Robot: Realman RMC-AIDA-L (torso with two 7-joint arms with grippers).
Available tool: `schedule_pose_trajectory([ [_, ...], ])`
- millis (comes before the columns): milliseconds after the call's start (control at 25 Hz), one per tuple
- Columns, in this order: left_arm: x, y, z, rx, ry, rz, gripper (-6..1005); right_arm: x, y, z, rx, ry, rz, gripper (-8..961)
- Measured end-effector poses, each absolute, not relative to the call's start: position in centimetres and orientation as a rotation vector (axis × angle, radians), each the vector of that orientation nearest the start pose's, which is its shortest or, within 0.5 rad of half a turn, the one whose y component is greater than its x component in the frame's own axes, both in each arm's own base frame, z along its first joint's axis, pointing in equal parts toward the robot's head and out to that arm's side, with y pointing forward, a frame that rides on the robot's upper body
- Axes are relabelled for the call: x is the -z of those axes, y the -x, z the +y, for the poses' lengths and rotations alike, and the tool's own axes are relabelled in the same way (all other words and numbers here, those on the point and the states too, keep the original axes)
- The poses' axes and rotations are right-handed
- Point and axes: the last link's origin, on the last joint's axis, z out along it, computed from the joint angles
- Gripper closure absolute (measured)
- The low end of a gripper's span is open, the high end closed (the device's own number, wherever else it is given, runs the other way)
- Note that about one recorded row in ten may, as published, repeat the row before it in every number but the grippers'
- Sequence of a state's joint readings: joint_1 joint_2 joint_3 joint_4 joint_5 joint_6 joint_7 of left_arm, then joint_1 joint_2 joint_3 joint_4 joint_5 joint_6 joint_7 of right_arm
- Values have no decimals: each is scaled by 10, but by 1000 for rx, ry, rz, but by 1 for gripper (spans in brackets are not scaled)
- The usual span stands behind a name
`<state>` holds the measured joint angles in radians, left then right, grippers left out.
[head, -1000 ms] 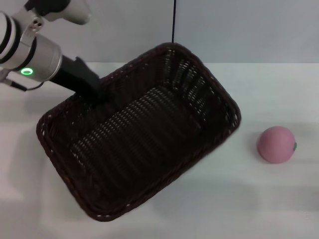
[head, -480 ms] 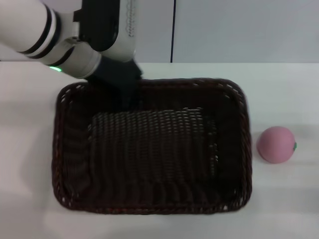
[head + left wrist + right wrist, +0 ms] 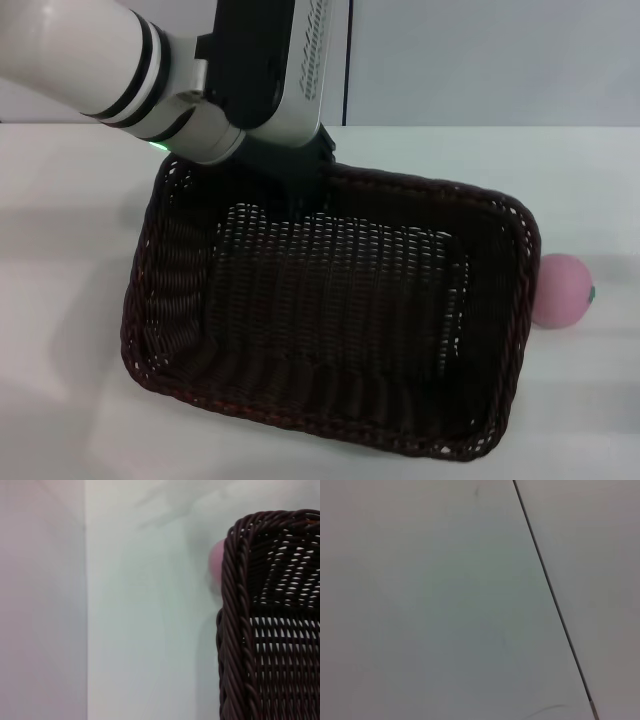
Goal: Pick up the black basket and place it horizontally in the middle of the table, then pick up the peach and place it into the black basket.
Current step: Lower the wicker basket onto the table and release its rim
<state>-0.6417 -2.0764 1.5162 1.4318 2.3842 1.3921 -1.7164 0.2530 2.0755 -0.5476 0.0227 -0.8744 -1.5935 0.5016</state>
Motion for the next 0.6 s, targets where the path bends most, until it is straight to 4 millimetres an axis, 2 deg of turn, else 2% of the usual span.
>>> schedule_pose_trajectory([
  [40,23,107,359,-348,2825,541,827,-31,-367,239,-989,1383,617,245],
  [80,23,109,361,-357,2817,471,832,-31,-367,240,-989,1383,617,245],
  [320,23,112,361,-364,2814,454,817,-30,-368,243,-979,1387,627,245],
  [400,23,120,361,-356,2789,388,813,-30,-368,243,-978,1388,628,245],
  [600,19,124,364,-345,2749,337,800,-30,-368,245,-973,1390,627,245],
])
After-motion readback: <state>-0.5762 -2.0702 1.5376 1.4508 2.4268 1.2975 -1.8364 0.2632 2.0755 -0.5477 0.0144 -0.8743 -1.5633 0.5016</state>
